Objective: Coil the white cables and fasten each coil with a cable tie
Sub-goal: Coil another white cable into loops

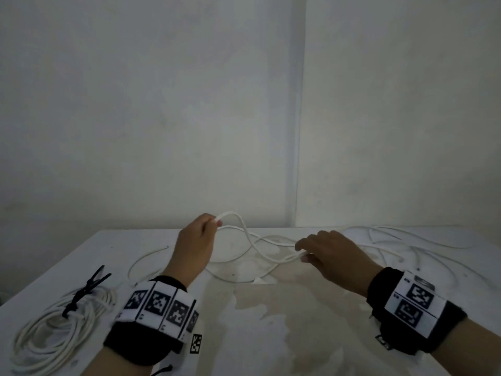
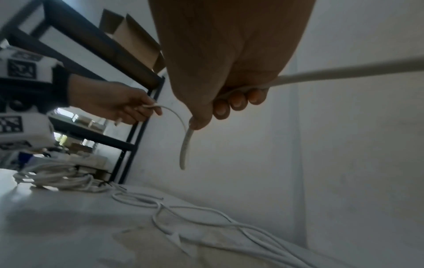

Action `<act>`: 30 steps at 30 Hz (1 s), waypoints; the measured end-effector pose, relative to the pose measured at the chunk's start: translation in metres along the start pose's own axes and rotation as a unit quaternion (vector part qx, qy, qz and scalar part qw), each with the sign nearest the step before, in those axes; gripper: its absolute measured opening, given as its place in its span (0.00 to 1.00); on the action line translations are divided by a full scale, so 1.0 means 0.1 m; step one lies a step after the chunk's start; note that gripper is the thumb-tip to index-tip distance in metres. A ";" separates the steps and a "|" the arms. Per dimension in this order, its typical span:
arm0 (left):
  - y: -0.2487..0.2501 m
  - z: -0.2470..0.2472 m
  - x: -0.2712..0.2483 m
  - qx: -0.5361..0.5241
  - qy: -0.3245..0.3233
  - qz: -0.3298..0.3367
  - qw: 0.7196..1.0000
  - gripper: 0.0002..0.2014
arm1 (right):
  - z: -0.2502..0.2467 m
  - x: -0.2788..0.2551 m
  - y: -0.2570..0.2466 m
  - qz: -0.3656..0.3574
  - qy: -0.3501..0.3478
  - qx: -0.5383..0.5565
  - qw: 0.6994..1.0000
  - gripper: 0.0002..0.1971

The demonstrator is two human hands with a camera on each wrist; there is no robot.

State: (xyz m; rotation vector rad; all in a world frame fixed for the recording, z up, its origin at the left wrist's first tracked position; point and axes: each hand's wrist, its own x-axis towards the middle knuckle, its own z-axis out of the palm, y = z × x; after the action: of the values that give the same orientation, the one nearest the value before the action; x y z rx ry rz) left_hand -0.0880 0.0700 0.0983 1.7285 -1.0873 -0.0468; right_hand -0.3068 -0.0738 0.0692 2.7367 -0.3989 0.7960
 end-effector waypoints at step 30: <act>0.32 0.32 -0.15 -0.100 -0.241 0.029 0.965 0.16 | -0.38 0.25 -0.03 0.226 -0.016 0.336 0.914 0.09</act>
State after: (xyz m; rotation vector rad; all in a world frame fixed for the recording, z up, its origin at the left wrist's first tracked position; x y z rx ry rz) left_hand -0.1332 0.0557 0.1016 1.5371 -1.4307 -0.5477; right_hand -0.3035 -0.0631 0.1137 3.3418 -0.9454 1.1836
